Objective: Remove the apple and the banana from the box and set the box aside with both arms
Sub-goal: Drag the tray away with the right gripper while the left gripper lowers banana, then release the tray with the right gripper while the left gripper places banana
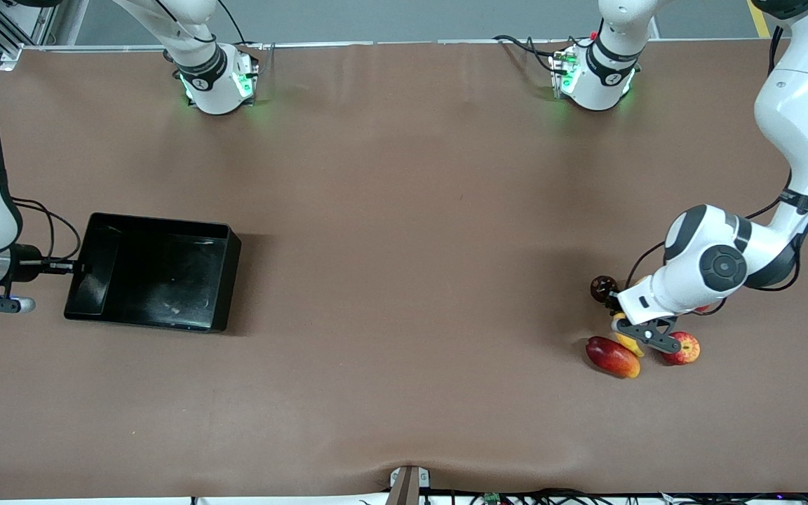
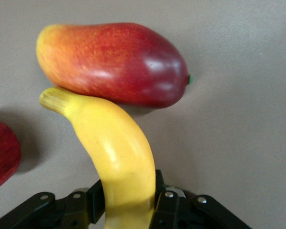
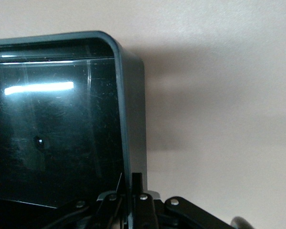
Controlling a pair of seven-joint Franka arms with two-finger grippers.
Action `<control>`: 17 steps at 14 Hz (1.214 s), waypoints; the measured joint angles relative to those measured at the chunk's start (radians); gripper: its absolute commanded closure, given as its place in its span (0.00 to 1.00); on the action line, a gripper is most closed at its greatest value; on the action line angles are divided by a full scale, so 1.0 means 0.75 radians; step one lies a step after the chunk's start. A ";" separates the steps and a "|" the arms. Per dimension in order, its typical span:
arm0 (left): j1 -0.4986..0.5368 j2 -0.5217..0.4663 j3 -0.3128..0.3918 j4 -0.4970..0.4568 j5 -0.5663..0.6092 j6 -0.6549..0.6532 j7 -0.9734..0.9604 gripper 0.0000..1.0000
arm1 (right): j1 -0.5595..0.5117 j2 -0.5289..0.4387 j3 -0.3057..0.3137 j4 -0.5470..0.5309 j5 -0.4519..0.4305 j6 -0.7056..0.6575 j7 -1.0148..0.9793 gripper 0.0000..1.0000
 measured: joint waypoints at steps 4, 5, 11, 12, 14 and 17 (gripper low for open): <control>0.015 0.000 0.041 0.006 0.018 -0.001 0.018 1.00 | 0.000 0.011 0.012 -0.010 -0.003 0.004 -0.024 0.00; 0.023 0.000 0.046 0.005 0.018 -0.001 0.027 1.00 | 0.000 0.011 0.016 -0.007 -0.003 0.003 -0.032 0.00; 0.048 0.004 0.059 -0.021 0.018 -0.003 0.029 0.54 | 0.051 0.007 0.056 0.210 0.032 -0.031 -0.048 0.00; 0.051 0.006 0.061 -0.024 0.018 -0.003 0.029 0.01 | 0.080 0.004 0.063 0.281 0.040 -0.048 -0.048 0.00; 0.055 0.007 0.063 -0.024 0.019 -0.003 0.028 0.00 | 0.144 -0.011 0.066 0.436 0.043 -0.121 -0.047 0.00; 0.061 -0.003 0.059 -0.007 0.019 -0.002 0.029 0.00 | 0.206 -0.029 0.071 0.649 0.002 -0.189 -0.048 0.00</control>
